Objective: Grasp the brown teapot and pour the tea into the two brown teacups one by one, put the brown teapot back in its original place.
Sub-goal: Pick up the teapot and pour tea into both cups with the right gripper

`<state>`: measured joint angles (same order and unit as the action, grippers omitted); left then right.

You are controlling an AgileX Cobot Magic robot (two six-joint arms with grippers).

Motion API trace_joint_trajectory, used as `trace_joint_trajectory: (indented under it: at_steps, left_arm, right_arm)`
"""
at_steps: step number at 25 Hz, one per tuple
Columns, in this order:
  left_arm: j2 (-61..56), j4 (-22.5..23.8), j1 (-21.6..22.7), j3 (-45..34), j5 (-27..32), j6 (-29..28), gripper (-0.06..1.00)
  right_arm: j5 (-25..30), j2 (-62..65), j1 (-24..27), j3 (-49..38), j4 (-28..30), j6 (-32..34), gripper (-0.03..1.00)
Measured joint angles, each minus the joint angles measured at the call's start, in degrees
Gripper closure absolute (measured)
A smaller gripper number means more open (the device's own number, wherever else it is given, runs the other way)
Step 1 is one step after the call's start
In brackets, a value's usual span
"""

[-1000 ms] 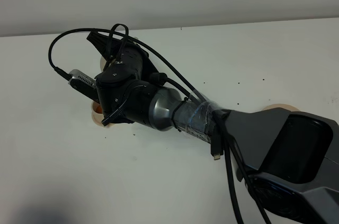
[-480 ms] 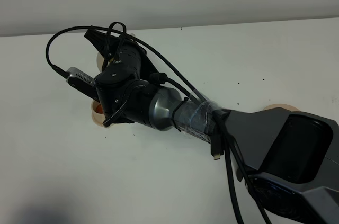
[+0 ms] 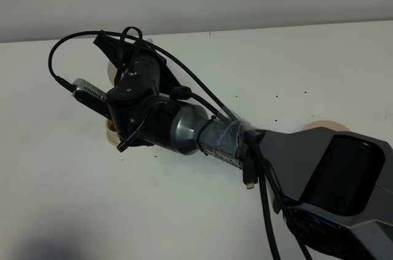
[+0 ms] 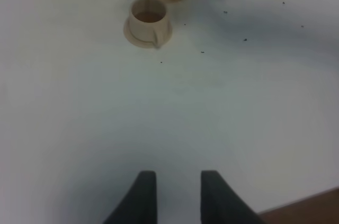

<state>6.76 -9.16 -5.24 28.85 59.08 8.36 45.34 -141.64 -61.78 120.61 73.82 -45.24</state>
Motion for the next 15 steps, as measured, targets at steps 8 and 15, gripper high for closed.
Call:
trace_joint_trajectory:
  at_steps: [8,15]
  left_arm:
    - [0.0,0.0,0.0,0.0,0.0,0.0,0.72]
    - [0.0,0.0,0.0,0.0,0.0,0.0,0.72]
  right_arm:
    - [0.5,0.0,0.0,0.0,0.0,0.1,0.86]
    - [1.4,0.0,0.0,0.0,0.0,0.2,0.86]
